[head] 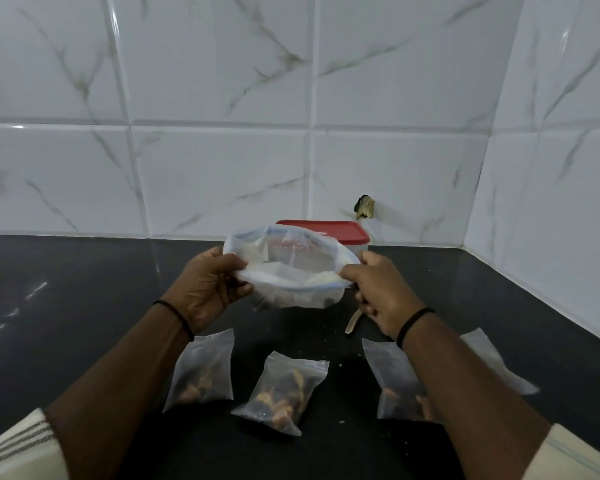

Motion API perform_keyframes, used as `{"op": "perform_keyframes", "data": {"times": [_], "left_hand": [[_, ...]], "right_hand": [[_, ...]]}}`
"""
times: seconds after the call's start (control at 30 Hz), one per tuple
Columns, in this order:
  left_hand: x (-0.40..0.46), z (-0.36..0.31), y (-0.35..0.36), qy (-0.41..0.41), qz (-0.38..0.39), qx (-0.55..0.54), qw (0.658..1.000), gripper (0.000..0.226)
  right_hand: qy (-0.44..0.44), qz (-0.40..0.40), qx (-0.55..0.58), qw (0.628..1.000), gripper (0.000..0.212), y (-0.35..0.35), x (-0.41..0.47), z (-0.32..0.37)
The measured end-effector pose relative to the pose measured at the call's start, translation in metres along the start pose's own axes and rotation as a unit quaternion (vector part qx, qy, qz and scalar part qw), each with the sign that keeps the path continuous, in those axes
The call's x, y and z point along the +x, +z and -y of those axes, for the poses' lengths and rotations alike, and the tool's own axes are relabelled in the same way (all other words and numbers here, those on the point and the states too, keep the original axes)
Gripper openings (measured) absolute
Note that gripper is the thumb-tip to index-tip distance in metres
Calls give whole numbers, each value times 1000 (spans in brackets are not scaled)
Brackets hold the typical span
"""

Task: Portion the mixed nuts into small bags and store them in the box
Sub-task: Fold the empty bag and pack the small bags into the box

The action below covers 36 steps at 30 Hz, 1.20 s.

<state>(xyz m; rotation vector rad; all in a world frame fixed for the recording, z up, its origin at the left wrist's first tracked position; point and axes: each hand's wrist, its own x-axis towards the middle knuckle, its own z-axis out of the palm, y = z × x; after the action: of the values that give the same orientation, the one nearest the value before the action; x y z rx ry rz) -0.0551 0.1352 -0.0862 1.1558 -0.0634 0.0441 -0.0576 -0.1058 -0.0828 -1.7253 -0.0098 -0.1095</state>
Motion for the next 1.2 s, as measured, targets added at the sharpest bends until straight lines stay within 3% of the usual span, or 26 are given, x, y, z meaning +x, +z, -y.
{"op": "perform_keyframes", "data": {"times": [0.1, 0.17, 0.23, 0.37, 0.47, 0.57, 0.63, 0.7, 0.83, 1.0, 1.13, 1.2], "left_hand": [[4, 7, 0, 7, -103, 238, 966, 11], [4, 12, 2, 33, -153, 375, 914, 17], [4, 15, 4, 68, -173, 409, 893, 21], [8, 13, 0, 52, -131, 341, 929, 16], [5, 8, -1, 30, -114, 212, 970, 10], [0, 3, -2, -5, -72, 78, 994, 34], [-2, 0, -4, -44, -52, 44, 997, 45], [-2, 1, -4, -76, -48, 40, 995, 39], [-1, 2, -6, -114, -48, 25, 992, 29], [-1, 0, -8, -151, 7, 21, 988, 24], [6, 3, -15, -158, 24, -15, 987, 51], [7, 4, -16, -173, 19, -38, 984, 51]], "right_hand": [[-135, -136, -274, 942, 17, 7, 3, -9], [-176, -159, -333, 913, 15, 11, 2, -12], [-189, -165, -364, 897, 17, 14, 1, -14], [-174, -146, -310, 923, 27, 11, 5, -15], [-146, -110, -208, 961, 33, 5, 10, -16], [-104, -57, -76, 990, 35, 2, 13, -14], [-76, -19, 12, 997, 24, 2, 15, -12], [-42, 5, 77, 996, 7, 2, 13, -9], [52, 6, 163, 985, 32, -4, 12, -6], [90, 14, 205, 974, 29, -7, 13, -7], [98, 41, 216, 970, 39, -9, 11, -4], [97, 60, 216, 970, 37, -10, 11, -5]]}}
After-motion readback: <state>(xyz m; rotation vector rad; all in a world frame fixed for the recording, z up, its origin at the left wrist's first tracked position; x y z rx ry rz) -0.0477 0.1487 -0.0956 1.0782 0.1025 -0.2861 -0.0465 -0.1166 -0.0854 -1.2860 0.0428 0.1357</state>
